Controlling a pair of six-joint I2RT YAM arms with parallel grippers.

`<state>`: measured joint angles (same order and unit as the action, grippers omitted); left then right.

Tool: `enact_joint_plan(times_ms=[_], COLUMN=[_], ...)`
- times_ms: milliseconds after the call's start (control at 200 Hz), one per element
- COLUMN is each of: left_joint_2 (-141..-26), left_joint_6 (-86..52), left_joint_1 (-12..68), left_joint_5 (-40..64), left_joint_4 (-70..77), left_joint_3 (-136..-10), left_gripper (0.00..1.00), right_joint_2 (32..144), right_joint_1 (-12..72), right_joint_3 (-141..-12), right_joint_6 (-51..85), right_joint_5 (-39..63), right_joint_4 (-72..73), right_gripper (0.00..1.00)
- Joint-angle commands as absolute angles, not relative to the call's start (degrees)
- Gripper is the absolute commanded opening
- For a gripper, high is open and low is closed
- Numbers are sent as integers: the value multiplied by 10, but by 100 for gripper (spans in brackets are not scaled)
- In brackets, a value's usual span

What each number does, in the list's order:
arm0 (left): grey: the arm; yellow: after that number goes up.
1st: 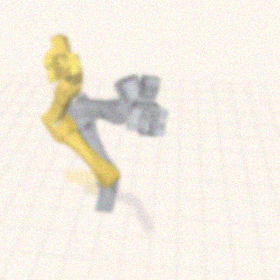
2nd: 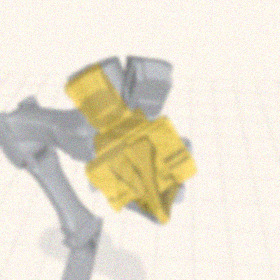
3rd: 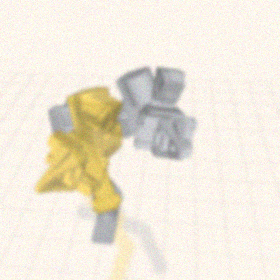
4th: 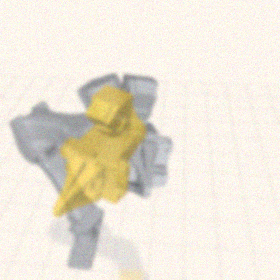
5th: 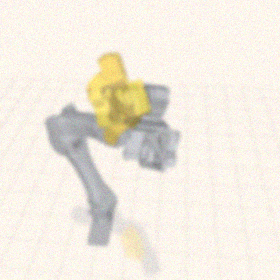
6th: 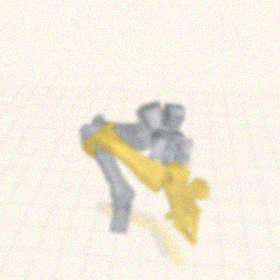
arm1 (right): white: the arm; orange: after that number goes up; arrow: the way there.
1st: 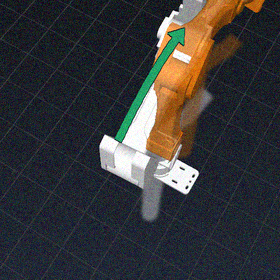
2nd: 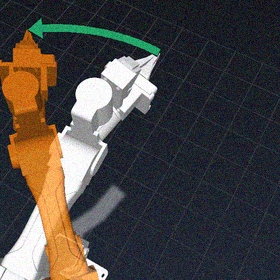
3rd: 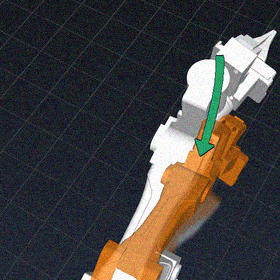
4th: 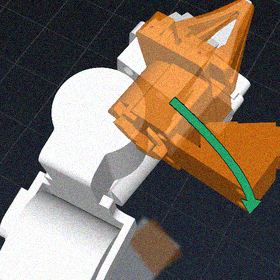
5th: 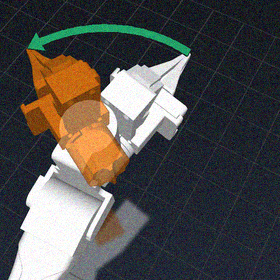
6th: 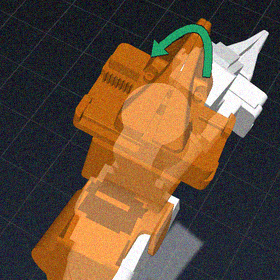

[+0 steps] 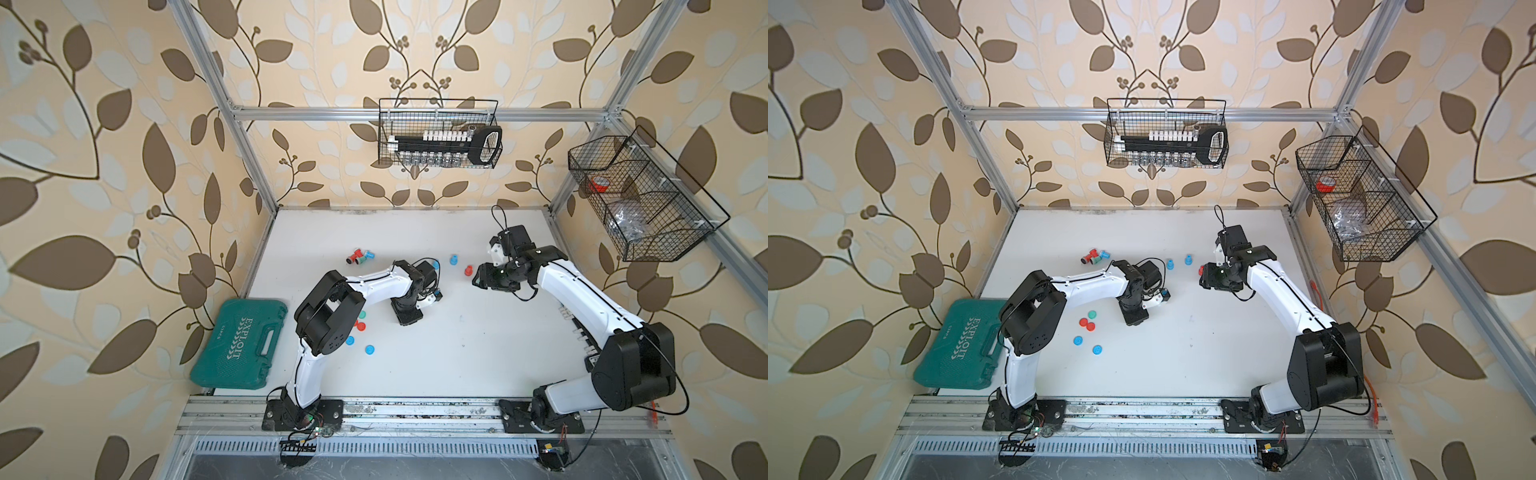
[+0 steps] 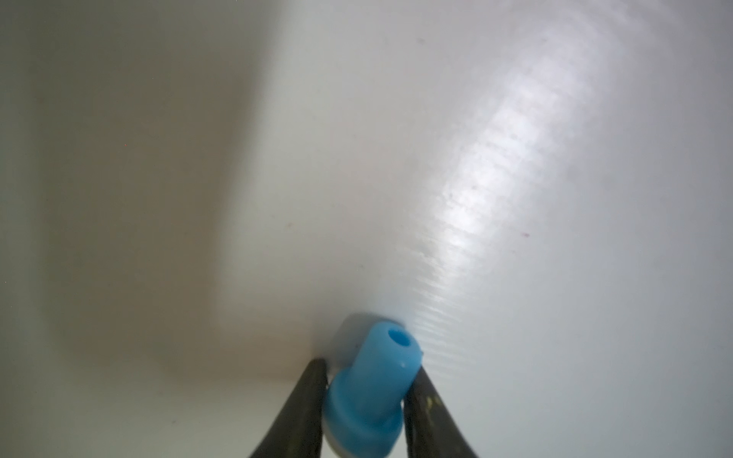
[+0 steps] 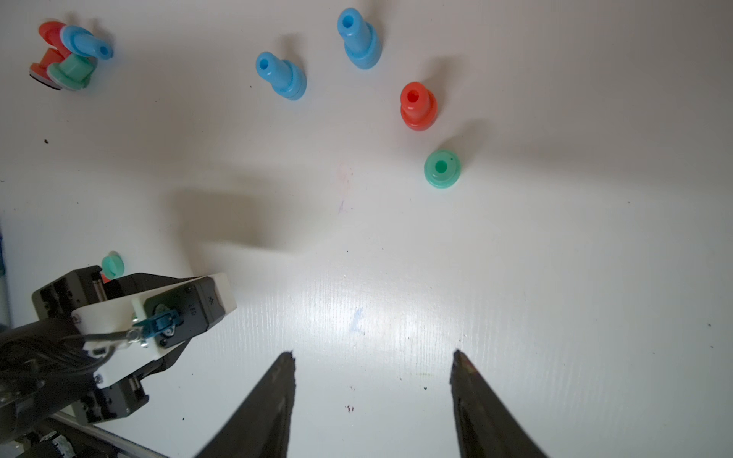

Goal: Close the stamp cap
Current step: Pick up the stamp from the center of the board.

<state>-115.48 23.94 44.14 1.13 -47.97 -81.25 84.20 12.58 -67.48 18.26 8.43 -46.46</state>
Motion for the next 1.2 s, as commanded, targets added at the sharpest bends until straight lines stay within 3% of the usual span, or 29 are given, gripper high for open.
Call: enact_joint_plan(times_ms=[0,220,445,690,835,1195], left_joint_2=[-1161,-1154,-1068,-925,-861,-809], left_joint_6=[243,230,178,103,80,43], left_joint_1=[438,439,437,436,437,463], left_joint_5=[22,25,26,59,75,94], left_joint_4=[-494,-501,-468,-452,-452,-448], left_joint_3=[-817,-811,-765,-736,-722,-711], left_gripper=[29,20,15,18,20,24], right_joint_2=[851,851,825,772,746,796], right_joint_1=[125,124,127,140,168,247], right_joint_3=[-671,-671,-652,-581,-521,-538], right_joint_6=[189,189,207,251,331,435], right_joint_5=[93,107,223,384,500,520], right_joint_4=[-464,-465,-446,-417,-328,-197], right_gripper=[58,58,59,59,59,58])
